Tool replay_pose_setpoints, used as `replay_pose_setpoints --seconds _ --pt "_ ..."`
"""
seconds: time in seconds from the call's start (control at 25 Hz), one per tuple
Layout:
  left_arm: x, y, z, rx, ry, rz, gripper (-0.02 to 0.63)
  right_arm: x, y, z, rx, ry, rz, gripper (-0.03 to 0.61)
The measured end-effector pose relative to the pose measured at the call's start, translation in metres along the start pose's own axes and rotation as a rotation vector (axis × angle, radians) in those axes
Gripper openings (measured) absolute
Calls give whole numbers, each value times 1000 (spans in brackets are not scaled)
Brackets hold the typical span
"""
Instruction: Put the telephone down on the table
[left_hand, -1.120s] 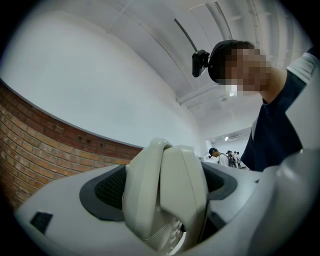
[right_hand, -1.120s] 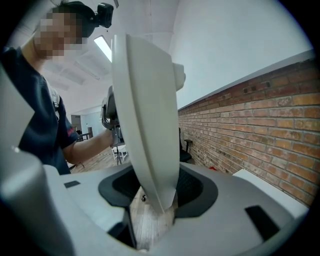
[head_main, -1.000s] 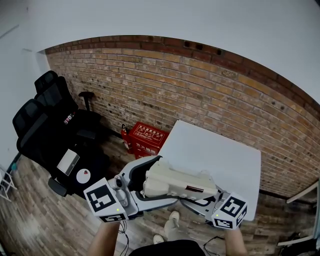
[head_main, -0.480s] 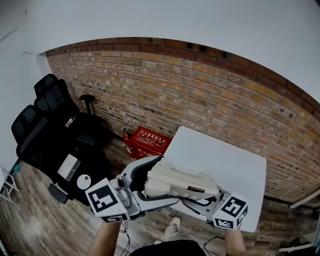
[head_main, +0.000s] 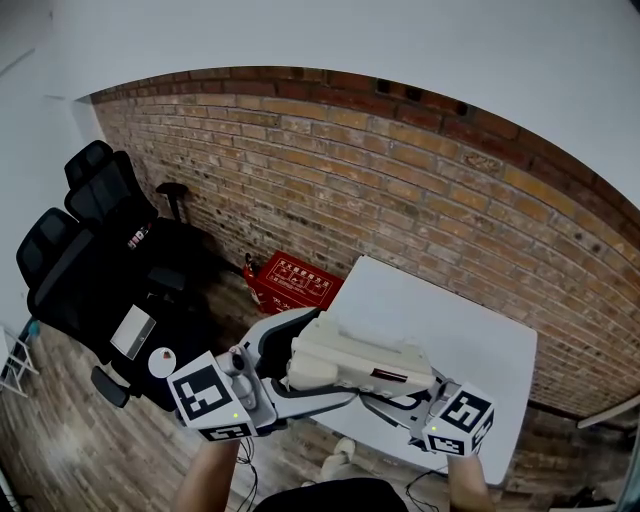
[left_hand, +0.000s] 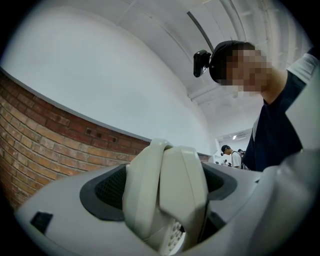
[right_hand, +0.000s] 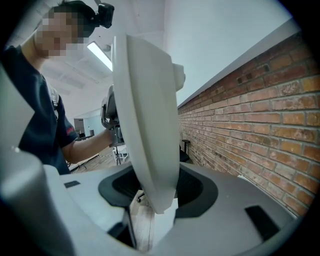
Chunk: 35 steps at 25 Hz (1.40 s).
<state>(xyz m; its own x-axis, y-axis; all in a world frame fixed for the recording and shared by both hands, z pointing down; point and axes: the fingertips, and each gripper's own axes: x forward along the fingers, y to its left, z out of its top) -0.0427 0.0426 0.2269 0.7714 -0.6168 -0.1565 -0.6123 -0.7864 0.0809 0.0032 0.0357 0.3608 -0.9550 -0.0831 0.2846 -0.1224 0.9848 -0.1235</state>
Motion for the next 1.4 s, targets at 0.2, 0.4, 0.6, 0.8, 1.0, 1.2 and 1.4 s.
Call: replay_pose_setpoints --seconds 0.2,0.4,0.6,0.8,1.0,1.2,1.4 --pt "20 16 -5 -8 12 12 462 -3 -25 -1 9 1 11 198" --pt "40 29 -10 -15 22 27 462 -7 -47 -3 18 -4 29 198" --pt "58 37 -15 -14 35 44 460 -13 -66 -6 20 -2 46 198" --pt "71 47 -22 -26 51 51 460 -15 -80 -9 35 -10 54 198" --pt "84 52 -23 -30 64 39 460 -20 -91 -10 49 -18 49 198" --pt "92 58 -28 -46 80 21 459 -21 -99 -14 72 -17 35 198" --pt "92 70 -32 -66 87 -1 459 -14 -104 -15 86 -10 13 198"
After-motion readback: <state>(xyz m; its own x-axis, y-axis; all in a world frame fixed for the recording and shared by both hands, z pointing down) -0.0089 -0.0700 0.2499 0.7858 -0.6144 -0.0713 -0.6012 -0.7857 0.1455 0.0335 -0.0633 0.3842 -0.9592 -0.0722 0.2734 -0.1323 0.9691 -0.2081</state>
